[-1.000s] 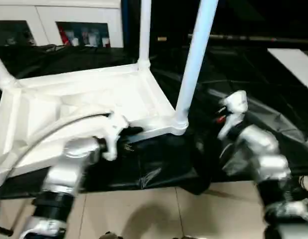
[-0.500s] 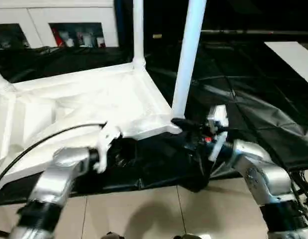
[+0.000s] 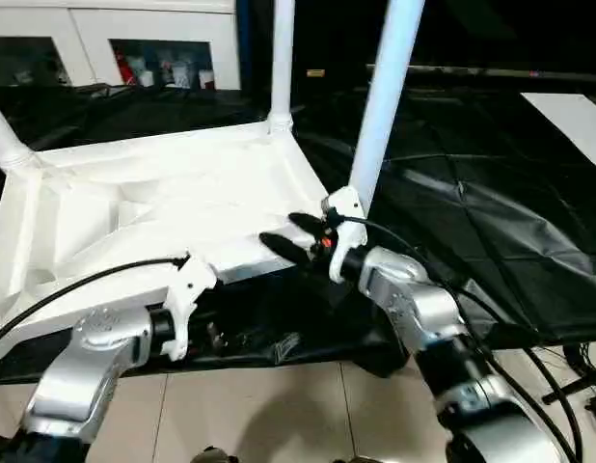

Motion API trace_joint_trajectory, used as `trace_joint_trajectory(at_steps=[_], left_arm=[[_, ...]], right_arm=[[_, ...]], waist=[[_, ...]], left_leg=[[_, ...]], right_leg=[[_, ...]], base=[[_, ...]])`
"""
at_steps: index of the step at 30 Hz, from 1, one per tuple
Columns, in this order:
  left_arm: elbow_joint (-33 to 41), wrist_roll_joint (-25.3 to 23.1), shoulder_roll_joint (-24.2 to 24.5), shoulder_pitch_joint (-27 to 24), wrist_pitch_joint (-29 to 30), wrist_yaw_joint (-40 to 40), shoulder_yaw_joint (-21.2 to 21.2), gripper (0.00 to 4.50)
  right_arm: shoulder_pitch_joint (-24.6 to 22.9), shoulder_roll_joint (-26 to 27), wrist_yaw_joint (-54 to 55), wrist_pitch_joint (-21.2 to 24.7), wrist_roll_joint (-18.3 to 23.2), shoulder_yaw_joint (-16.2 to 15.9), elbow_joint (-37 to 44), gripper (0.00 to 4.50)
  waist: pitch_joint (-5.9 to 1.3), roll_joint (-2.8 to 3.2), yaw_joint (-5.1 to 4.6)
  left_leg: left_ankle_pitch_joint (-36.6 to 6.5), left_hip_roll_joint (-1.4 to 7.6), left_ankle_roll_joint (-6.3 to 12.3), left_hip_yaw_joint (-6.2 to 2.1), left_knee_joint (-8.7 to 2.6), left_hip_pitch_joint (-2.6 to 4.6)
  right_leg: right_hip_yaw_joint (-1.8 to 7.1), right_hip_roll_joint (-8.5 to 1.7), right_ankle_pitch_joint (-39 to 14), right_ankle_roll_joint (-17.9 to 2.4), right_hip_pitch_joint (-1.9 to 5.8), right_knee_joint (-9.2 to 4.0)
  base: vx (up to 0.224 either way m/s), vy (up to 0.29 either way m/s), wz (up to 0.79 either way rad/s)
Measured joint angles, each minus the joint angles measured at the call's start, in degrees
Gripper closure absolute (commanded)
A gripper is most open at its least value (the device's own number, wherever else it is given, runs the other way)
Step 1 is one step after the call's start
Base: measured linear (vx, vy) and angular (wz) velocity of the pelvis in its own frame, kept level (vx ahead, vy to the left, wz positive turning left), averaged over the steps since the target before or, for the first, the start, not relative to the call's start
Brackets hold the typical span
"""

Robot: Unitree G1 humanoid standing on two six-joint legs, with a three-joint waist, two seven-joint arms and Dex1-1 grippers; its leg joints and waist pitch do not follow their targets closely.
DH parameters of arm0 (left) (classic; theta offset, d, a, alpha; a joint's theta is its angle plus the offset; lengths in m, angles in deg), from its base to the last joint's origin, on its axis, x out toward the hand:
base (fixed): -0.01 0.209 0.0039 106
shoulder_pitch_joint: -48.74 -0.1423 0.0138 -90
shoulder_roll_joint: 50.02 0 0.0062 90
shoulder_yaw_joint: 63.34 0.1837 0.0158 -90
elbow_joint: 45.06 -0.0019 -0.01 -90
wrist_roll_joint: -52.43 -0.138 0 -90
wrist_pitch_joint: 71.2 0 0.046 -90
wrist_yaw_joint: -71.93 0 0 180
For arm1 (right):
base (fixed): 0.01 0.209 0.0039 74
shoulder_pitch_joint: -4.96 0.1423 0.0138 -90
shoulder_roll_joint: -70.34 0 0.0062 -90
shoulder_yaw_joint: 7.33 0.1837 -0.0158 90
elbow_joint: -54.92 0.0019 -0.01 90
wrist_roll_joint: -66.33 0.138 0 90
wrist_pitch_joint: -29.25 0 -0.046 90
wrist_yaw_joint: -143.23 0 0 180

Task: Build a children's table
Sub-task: Rotate table base

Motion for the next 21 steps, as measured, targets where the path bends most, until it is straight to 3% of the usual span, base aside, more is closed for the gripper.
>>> trace_joint_trajectory(at_steps=[5, 10, 15, 21], left_arm=[[1.06, -1.0, 0.93, -2.65, 0.45, -2.45, 0.53, 0.05], [-1.18, -3.91, 0.23, -3.19, -2.47, -6.96, 0.73, 0.05], [-2.27, -5.78, 0.23, -3.31, -4.65, -10.69, 0.68, 0.05], [-3.35, -6.75, 0.42, -3.63, -6.88, -12.15, 0.45, 0.05]], right_arm=[[4.16, -0.58, 8.85, -4.5, -0.85, 4.99, -9.36, 0.75], [7.63, -2.08, 16.4, -7.98, 1.84, 12.43, -16.61, 0.75], [9.67, -5.01, 21.49, -12.35, 2.82, 17.01, -22.41, 0.75], [11.26, -8.79, 24.2, -15.48, 2.82, 20.3, -27.55, 0.75]], waist=[[0.01, 0.02, 0.07], [0.03, 0.05, 0.27], [0.0, 0.01, -0.2], [-0.02, -0.02, -0.66]], left_leg=[[0.0, -0.01, -0.01, -0.01, 0.14, 0.05], [0.0, -0.01, -0.02, -0.01, 0.2, 0.14], [0.01, 0.0, -0.03, -0.03, 0.33, 0.23], [0.02, 0.01, -0.04, -0.05, 0.39, 0.25]], right_leg=[[0.01, -0.02, 0.01, 0.0, 0.03, 0.18], [0.06, -0.03, 0.04, 0.02, 0.2, 0.3], [0.05, -0.04, 0.06, 0.05, 0.24, 0.53], [0.05, -0.03, 0.05, 0.07, 0.15, 0.78]], base=[[0.0, 0.0, 0.0], [0.0, 0.0, 0.0], [0.0, 0.0, 0.0], [0.0, 0.0, 0.0]])
